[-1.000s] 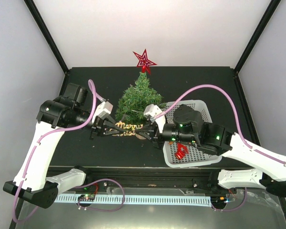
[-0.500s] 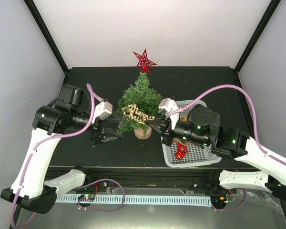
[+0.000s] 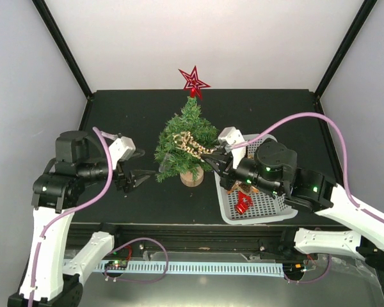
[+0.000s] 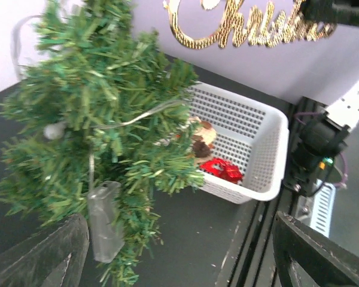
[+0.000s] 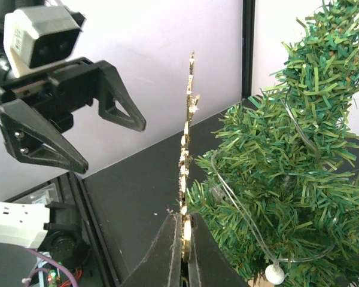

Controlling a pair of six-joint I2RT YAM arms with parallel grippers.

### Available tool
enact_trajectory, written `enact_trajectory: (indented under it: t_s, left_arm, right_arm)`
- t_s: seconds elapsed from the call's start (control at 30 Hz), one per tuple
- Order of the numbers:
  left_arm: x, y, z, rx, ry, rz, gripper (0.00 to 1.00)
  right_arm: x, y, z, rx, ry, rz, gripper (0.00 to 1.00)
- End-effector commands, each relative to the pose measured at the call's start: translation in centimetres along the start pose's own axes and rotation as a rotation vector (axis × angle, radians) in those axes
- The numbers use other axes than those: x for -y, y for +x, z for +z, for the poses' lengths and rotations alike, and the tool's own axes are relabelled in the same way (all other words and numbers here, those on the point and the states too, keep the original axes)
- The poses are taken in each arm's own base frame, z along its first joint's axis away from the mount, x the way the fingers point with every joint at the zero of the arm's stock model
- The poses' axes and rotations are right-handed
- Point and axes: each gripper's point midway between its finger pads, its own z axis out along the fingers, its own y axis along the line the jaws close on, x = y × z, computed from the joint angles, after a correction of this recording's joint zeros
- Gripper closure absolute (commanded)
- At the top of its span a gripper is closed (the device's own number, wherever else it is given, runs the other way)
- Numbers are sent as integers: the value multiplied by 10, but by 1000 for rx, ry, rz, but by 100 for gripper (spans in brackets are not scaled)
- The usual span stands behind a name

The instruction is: Decorate the small christmas tree

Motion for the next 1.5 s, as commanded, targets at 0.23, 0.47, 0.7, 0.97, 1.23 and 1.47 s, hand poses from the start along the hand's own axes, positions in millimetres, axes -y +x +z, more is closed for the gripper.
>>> enact_trajectory:
  t_s: [0.23,0.47,0.7,0.97,1.23,1.47]
  left_arm:
    - [-21,-15,-24,177,-121,-101,14]
    - [-12,-16,-31,241,-92,-113,11]
    - [-7,-12,-33,275,-77,-127,10]
    - [-5,-12,-35,302,-70,-139,8]
    - [-5,-9,-38,339,-58,-164,8]
    - [-4,-6,-38,361,-52,-171,7]
  right_arm:
    - [41,-10,4,27,245,11,99]
    - [51,-4,-17,49,286,51,99]
    - [66,6,-34,46,360,98,99]
    - [96,30,-51,58,513,231,99]
    - [113,44,-52,93,550,354,99]
    - [112,44,-44,124,500,388,99]
